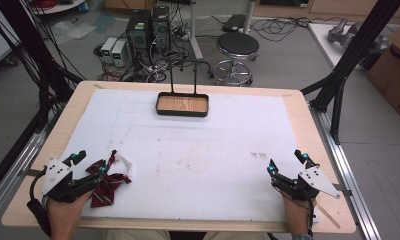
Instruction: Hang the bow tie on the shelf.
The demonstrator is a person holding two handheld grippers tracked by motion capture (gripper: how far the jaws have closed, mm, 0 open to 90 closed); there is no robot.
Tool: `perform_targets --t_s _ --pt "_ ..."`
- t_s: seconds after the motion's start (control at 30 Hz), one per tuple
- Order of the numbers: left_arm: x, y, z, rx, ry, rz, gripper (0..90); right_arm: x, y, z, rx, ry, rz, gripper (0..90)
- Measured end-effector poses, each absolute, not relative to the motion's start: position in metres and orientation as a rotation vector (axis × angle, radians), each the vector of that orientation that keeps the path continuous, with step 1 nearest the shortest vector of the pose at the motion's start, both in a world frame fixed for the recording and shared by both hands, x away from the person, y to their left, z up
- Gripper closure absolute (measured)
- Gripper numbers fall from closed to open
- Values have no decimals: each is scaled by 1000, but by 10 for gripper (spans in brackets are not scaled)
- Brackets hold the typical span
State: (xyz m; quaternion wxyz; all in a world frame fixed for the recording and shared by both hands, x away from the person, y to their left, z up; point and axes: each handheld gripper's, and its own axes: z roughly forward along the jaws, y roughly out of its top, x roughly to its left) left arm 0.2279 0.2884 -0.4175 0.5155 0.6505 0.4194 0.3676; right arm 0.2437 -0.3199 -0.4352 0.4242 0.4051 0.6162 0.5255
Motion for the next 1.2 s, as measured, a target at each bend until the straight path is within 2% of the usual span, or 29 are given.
perform_targets --t_s 1.2 --pt "230 291 -419 1552 1088 822 254 245 -319 -436 1012 1551 1307 111"
